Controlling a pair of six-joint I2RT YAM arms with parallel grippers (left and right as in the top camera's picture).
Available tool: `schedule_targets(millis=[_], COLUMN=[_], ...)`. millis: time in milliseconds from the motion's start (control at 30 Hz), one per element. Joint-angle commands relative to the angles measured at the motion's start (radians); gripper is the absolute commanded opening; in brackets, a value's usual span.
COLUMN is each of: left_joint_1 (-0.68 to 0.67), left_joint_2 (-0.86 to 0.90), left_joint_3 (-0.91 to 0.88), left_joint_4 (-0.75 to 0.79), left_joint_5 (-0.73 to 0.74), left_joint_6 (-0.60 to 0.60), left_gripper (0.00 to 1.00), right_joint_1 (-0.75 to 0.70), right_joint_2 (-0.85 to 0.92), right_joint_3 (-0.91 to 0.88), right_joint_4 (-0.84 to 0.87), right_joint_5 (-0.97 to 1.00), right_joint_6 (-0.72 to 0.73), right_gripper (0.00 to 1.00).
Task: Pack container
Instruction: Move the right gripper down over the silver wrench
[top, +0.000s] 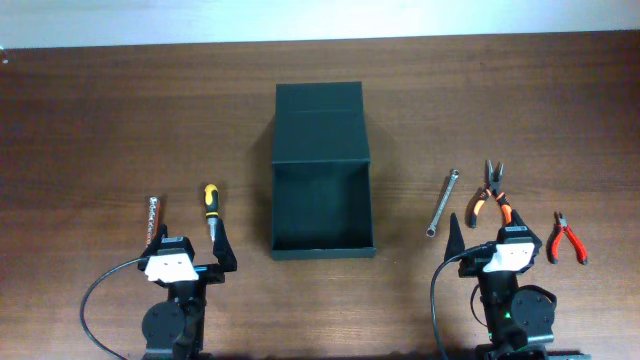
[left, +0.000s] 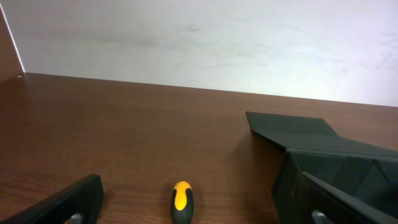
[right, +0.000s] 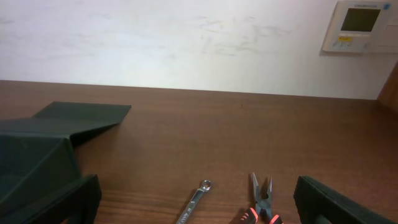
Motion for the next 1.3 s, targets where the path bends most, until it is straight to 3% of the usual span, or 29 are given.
schedule_targets(millis=[0,667,800,867,1033,1267], left_joint_1=[0.005,0.005,0.005,0.005,0.005,0.006], left_joint_2=[-0.008,-0.008,-0.008,0.025,0.237,0.726], left_joint_3=[-0.003,-0.003,0.011,0.103,0.371,0.807], left_joint_4=[-0.004,-0.003,0.006,-0.065,-0.215,-0.467], left_joint_5=[0.010,0.010,0.051,0.071,0.075,0.087], left_joint_6=[-0.006,-0.006,-0.022,-0.080,-0.083,-0.001], left_gripper=[0.99,0.99,0.99,0.99,0.99,0.99], right_joint_1=[-0.003,-0.004,-0.004,-0.007,-0.008,-0.008], right_joint_2=[-0.010,-0.010,-0.008,0.011,0.169,0.669], right_joint_3=[-0.004,-0.004,0.007,0.057,0.270,0.803], right_joint_4=[-0.010,0.005,0.030,-0.010,-0.149,-0.610], right_joint_5=[0.009,0.008,-0.011,-0.060,-0.077,-0.105], right_joint_6=[-0.006,-0.006,0.137,0.227,0.257,0.257], right_gripper=[0.99,0.99,0.99,0.99,0.99,0.99])
